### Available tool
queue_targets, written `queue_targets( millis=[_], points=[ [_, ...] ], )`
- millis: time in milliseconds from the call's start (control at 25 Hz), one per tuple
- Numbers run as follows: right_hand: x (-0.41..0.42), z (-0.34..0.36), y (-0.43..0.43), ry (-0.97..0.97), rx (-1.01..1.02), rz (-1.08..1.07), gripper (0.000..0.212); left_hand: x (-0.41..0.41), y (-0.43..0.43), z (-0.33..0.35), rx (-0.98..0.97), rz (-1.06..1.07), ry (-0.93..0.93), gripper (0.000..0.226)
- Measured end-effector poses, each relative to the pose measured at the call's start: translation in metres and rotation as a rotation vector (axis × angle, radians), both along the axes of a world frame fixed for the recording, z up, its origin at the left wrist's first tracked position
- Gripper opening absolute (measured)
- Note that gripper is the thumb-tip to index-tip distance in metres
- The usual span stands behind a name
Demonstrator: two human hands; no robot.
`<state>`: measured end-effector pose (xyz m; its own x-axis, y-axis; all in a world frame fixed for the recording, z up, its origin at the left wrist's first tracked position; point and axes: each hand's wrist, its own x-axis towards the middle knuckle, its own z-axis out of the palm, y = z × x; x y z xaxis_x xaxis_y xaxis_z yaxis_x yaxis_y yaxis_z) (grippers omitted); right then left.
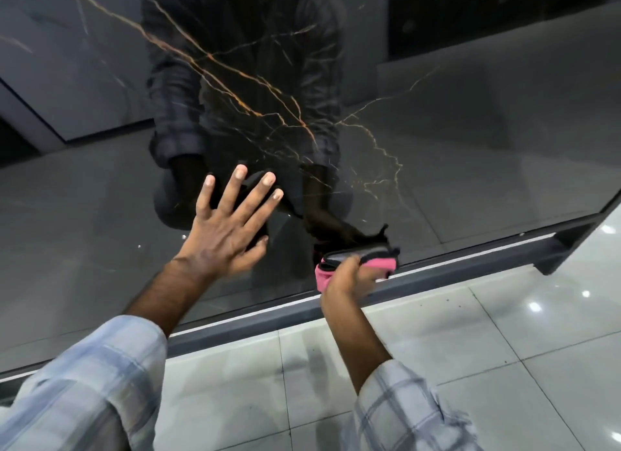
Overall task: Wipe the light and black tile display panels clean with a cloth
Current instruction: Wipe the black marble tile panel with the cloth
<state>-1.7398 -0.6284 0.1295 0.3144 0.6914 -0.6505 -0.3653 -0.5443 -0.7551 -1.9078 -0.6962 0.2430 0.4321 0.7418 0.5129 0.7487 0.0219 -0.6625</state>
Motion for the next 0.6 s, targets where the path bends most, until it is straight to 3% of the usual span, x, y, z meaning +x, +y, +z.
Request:
queue_targets(
  millis=[160, 240, 280, 360, 480, 520, 600],
  points=[
    [-0.007, 0.063, -0.001, -0.640, 0.876, 0.012, 0.085, -0.002, 0.006, -0.002, 0.030, -0.027, -0.035, 0.088],
    [0.000, 0.057, 0.007, -0.805, 1.055, 0.064, 0.088, -0.002, 0.003, -0.006, 0.024, -0.033, -0.039, 0.088],
    [0.009, 0.048, 0.012, -0.794, 1.052, 0.067, 0.088, -0.002, 0.003, -0.006, 0.025, -0.042, -0.035, 0.088],
    [0.017, 0.021, 0.014, -0.561, 0.868, -0.006, 0.086, -0.003, 0.005, -0.005, 0.034, -0.039, -0.035, 0.089],
    [0.015, -0.010, 0.008, 0.193, 0.386, -0.268, 0.071, 0.000, 0.000, 0.002, 0.012, -0.026, -0.025, 0.088],
    [0.014, -0.014, 0.013, 0.328, 0.258, -0.327, 0.064, 0.002, -0.005, 0.006, -0.010, -0.043, -0.021, 0.085],
    [0.014, 0.003, 0.019, 0.268, 0.143, -0.275, 0.067, 0.003, -0.018, 0.029, -0.014, -0.103, -0.061, 0.076]
  ],
)
